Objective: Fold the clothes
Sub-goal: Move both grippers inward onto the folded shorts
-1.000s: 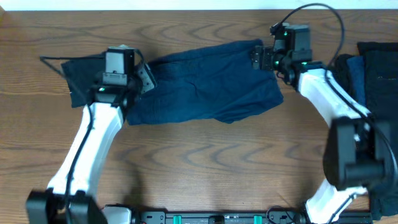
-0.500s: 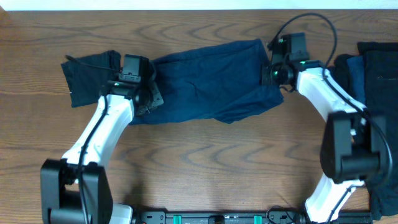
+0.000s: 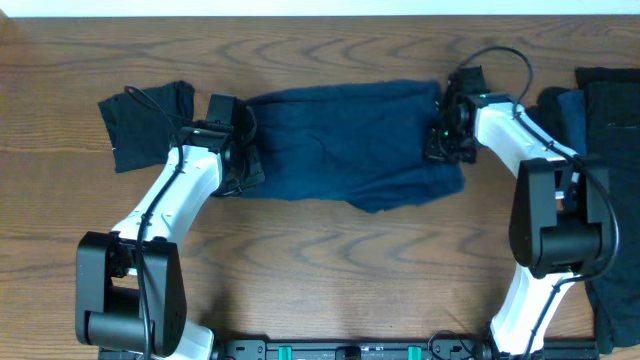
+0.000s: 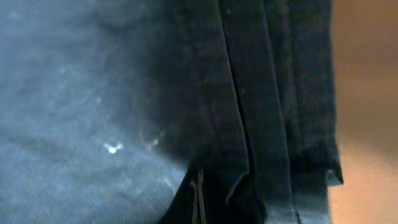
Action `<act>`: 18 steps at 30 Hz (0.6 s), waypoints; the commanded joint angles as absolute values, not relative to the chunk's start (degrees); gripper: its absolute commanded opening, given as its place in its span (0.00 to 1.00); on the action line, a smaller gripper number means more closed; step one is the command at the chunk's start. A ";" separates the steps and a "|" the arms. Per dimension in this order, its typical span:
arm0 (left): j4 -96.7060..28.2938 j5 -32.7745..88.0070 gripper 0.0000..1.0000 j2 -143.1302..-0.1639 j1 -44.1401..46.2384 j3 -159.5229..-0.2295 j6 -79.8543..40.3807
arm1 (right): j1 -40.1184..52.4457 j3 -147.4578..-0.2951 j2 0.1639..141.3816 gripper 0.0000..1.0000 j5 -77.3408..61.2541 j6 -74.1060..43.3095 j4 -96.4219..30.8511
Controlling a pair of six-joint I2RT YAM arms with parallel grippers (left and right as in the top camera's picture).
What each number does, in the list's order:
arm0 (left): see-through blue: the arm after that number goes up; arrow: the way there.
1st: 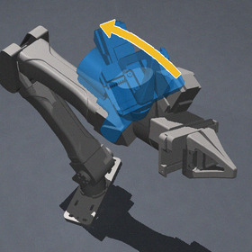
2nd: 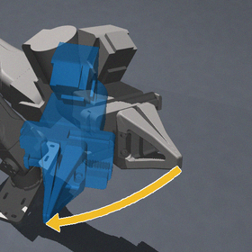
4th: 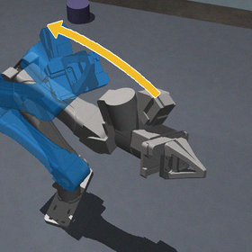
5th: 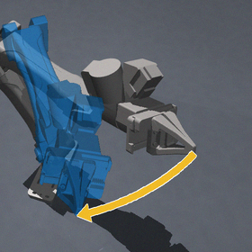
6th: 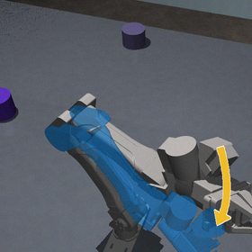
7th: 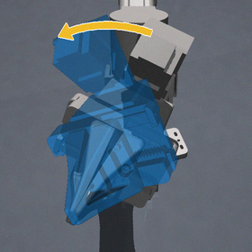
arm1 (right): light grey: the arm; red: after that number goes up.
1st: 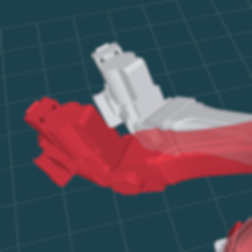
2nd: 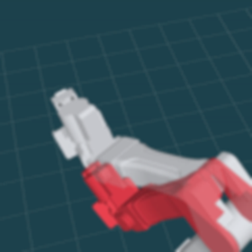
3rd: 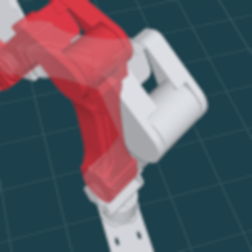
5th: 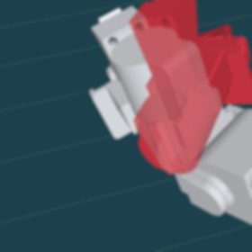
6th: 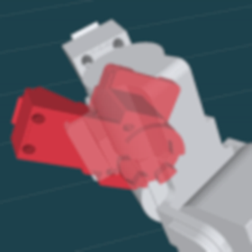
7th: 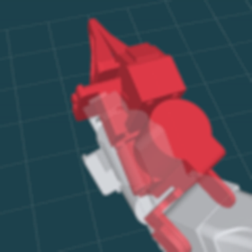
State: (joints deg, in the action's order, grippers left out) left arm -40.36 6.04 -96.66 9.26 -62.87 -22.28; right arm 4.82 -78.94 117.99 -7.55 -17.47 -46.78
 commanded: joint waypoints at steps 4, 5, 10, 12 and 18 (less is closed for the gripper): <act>-41.93 8.69 0.06 -96.82 11.73 -62.37 -20.14 | 1.06 -76.05 118.41 0.01 1.58 -21.80 -56.21; -41.93 8.60 0.06 -96.82 12.60 -62.37 -20.14 | 0.78 -76.07 117.89 0.01 1.67 -21.56 -56.80; -38.22 8.54 0.06 -96.84 17.26 -62.37 -19.92 | -0.05 -76.07 113.73 0.01 -0.34 -18.09 -57.65; -35.31 8.27 0.06 -96.97 18.65 -62.37 -19.92 | -0.01 -76.09 111.74 0.01 -4.62 -13.26 -57.10; -29.52 4.43 0.06 -98.94 19.64 -62.35 -19.94 | 0.01 -76.18 105.38 0.01 -16.14 -3.90 -56.53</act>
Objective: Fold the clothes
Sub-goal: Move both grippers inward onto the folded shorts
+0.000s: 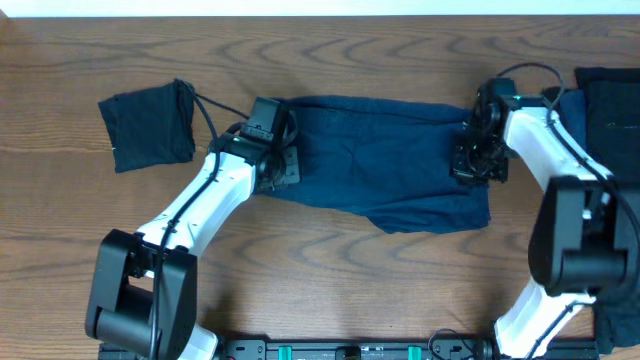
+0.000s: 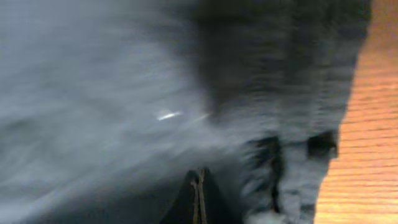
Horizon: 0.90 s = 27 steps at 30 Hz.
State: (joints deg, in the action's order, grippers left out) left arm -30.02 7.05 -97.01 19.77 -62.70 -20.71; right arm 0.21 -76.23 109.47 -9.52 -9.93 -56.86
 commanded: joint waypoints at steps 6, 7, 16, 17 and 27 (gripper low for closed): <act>-30.06 4.56 0.06 -104.47 20.03 -62.35 -20.12 | 0.03 -76.18 102.43 0.01 -16.34 -4.21 -53.08; -30.35 4.56 0.06 -105.34 20.18 -62.35 -20.16 | 0.08 -76.16 102.61 0.01 -16.38 -4.19 -52.58; -34.61 5.58 0.06 -106.45 23.62 -62.37 -20.62 | 1.93 -76.07 107.77 0.01 -16.29 -3.68 -44.36; -35.40 5.58 0.06 -106.24 24.16 -62.37 -20.64 | 1.96 -76.07 108.14 0.01 -16.32 -3.57 -43.09; -36.82 3.07 0.06 -98.98 26.76 -62.37 -20.62 | 1.93 -76.05 110.76 0.01 -16.03 -3.75 -38.63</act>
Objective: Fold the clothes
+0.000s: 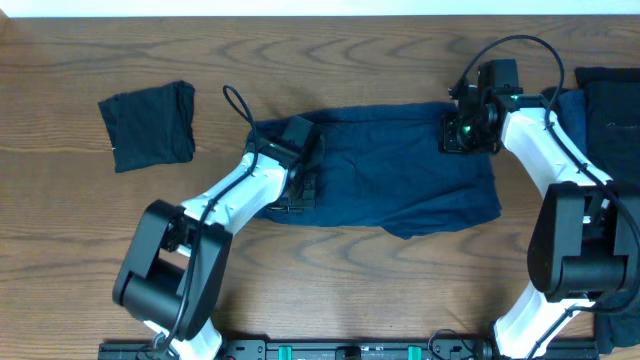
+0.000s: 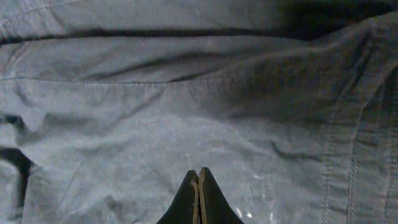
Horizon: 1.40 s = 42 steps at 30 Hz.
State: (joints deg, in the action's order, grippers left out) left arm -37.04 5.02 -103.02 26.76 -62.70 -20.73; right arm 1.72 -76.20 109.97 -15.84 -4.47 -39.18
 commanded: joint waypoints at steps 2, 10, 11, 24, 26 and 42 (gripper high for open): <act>-35.31 -2.04 0.06 -96.60 26.76 -62.37 -20.60 | 1.96 -76.05 111.09 0.01 -14.81 -3.75 -37.60; -28.95 -4.80 0.06 -98.83 25.15 -62.37 -20.58 | 1.93 -76.05 114.10 0.01 -13.28 -3.77 -33.85; -28.16 -4.80 0.06 -99.68 24.80 -62.37 -20.58 | 1.93 -76.05 114.80 0.01 -13.30 -3.77 -33.43; -13.72 -8.19 0.06 -103.55 16.45 -62.37 -21.26 | 1.89 -76.05 117.56 0.01 -6.15 -3.77 -21.56; -13.32 -8.19 0.06 -104.62 16.01 -62.37 -21.26 | 1.91 -76.05 117.82 0.02 -5.54 -3.77 -20.84; -6.94 -8.21 0.06 -110.98 15.92 -63.59 -17.56 | 1.78 -76.09 122.37 0.07 -3.22 -3.73 -9.54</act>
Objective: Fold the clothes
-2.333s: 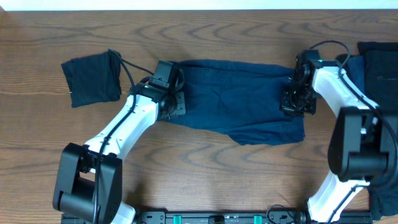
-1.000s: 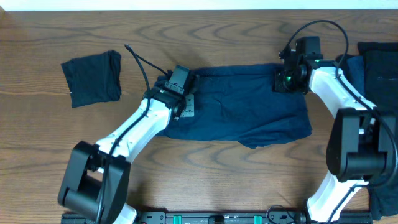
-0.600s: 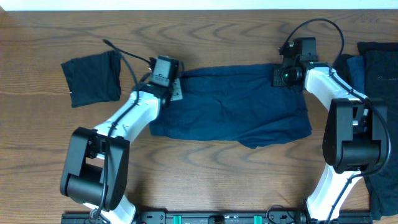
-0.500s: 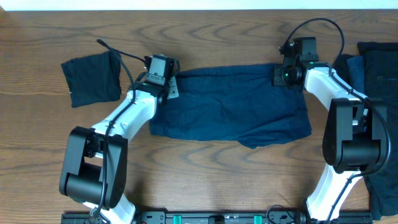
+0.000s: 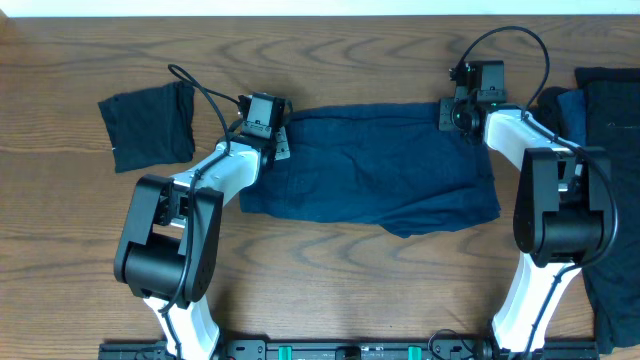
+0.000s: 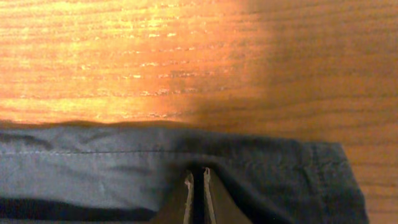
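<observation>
A dark blue garment (image 5: 370,165) lies spread flat across the middle of the table. My left gripper (image 5: 268,138) rests at its upper-left corner; the overhead view does not show how its jaws stand. At the upper-right corner sits my right gripper (image 5: 452,118). In the right wrist view that gripper (image 6: 198,179) has its fingertips almost together, pinching the garment's stitched top hem (image 6: 93,165) just inside the edge. Bare wood shows beyond the hem.
A small folded black cloth (image 5: 148,125) lies at the far left. A pile of dark clothes (image 5: 600,100) covers the right edge of the table, close to the right arm. Brown wooden tabletop (image 5: 330,270) shows below the garment.
My left gripper went from the garment's left middle up to its upper-left corner. My right gripper shifted from inside the cloth to the top hem at the upper-right corner. The garment stayed put.
Both grippers first sat at the garment's two ends, left of centre. Then the garment lay further right and flatter, with the grippers still at its ends. After that they were on the cloth's inner parts, and now they are at its two top corners.
</observation>
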Action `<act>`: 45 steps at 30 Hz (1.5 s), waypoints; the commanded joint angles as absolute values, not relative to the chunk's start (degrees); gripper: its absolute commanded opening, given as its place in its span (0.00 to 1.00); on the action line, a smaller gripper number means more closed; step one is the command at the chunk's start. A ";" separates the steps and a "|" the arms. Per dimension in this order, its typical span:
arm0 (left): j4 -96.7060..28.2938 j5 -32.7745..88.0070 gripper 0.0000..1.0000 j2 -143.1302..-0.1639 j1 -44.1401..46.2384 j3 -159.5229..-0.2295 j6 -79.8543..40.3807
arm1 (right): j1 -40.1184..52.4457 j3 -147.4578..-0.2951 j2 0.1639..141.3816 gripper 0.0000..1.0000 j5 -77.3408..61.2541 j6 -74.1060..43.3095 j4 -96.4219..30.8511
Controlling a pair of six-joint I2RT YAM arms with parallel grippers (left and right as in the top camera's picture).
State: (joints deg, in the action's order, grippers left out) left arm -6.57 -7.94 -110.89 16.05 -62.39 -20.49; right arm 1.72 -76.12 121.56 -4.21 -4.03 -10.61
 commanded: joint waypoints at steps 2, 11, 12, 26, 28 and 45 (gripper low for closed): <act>-7.38 -8.19 0.06 -108.42 15.92 -64.05 -16.88 | 1.72 -76.12 120.09 0.08 -3.36 -3.73 -8.97; -19.81 -8.19 0.10 -88.14 15.92 -64.10 -16.75 | 2.04 -76.12 100.92 0.17 -13.58 -3.77 -22.24; -22.68 -8.19 0.17 -86.39 15.92 -64.10 -16.75 | 2.17 -76.12 98.98 0.17 -15.20 -3.77 -24.95; -43.70 5.98 0.72 -85.84 11.09 -64.10 -12.40 | 14.39 -76.05 97.93 0.24 -26.37 -7.77 -44.91; -44.05 9.93 0.74 -86.80 9.26 -64.07 -12.23 | 16.67 -76.05 99.77 0.20 -26.35 -8.36 -47.07; -39.07 15.66 0.78 -97.45 5.80 -64.03 -10.11 | 22.57 -76.05 117.49 0.06 -24.67 -11.33 -49.10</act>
State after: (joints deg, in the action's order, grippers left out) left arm -39.70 14.85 -94.89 5.93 -63.88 -11.46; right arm 22.00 -76.20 115.77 -23.99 -10.24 -48.88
